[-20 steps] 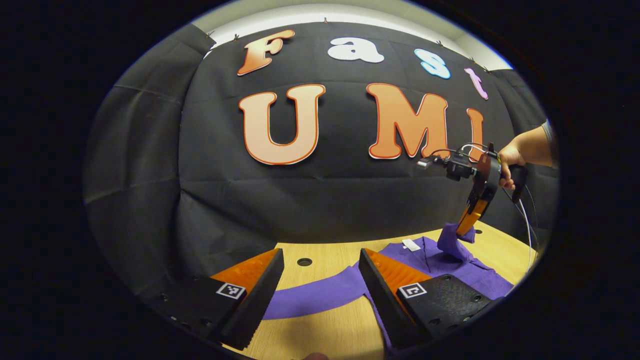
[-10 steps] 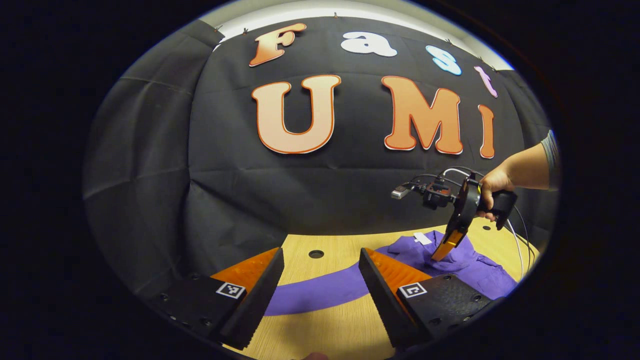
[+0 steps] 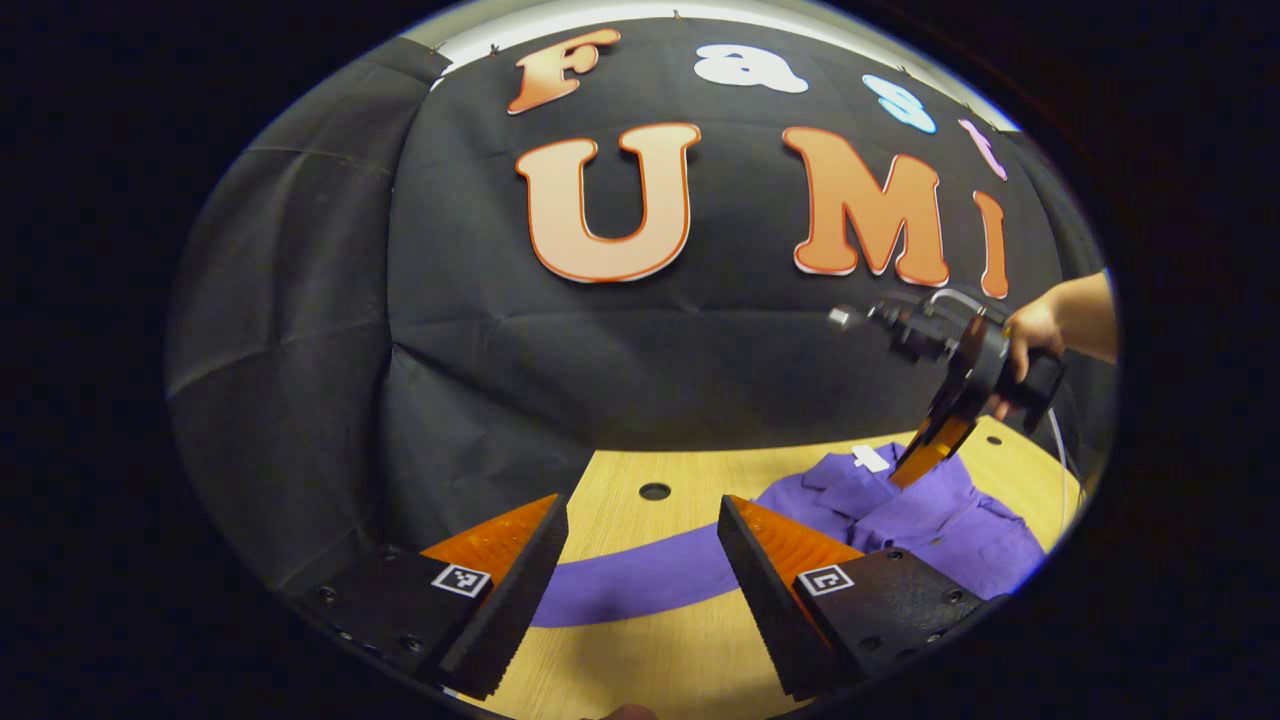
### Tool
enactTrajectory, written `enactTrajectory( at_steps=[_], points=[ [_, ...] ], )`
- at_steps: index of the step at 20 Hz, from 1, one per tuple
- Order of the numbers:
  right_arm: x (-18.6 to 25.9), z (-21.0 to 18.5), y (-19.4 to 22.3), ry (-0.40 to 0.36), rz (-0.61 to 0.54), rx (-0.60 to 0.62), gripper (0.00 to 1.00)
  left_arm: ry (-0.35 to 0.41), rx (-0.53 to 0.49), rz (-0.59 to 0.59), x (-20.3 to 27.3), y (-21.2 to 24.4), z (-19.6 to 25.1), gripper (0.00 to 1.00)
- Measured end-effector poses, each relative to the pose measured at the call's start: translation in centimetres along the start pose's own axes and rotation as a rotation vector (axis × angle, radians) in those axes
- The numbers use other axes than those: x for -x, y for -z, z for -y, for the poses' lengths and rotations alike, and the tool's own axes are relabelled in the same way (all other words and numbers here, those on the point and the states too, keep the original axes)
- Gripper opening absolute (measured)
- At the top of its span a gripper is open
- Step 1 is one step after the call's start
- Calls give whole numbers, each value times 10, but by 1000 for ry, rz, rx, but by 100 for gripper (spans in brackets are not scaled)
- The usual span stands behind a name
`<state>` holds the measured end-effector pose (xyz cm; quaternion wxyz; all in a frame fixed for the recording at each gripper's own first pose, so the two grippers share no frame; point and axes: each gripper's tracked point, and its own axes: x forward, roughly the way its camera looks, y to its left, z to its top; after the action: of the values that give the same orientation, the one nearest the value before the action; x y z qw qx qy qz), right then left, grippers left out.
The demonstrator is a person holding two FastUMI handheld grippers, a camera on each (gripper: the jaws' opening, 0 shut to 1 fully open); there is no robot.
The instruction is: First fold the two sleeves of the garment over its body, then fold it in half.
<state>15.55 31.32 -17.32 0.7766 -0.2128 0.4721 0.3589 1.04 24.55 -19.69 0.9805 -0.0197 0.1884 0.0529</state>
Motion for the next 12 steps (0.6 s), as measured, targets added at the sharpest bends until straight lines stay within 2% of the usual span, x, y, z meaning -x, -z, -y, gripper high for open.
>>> enactTrajectory(
  at_steps=[3,4,5,6,9,12],
  points=[
    [36,19,-2,31,110,-42,49,-32,-16,-63,-21,24,-21,96],
    [49,25,-3,47,142,-56,55,-44,-23,-88,-27,33,-28,96],
    [63,30,-1,60,178,-68,51,-58,-30,-117,-34,43,-37,96],
    [77,36,0,81,208,-78,65,-70,-42,-141,-39,52,-43,96],
    [115,47,7,138,296,-95,75,-89,-95,-166,-56,63,-60,96],
    [152,52,14,196,373,-111,89,-58,-152,-204,-75,76,-64,96]
  ],
)
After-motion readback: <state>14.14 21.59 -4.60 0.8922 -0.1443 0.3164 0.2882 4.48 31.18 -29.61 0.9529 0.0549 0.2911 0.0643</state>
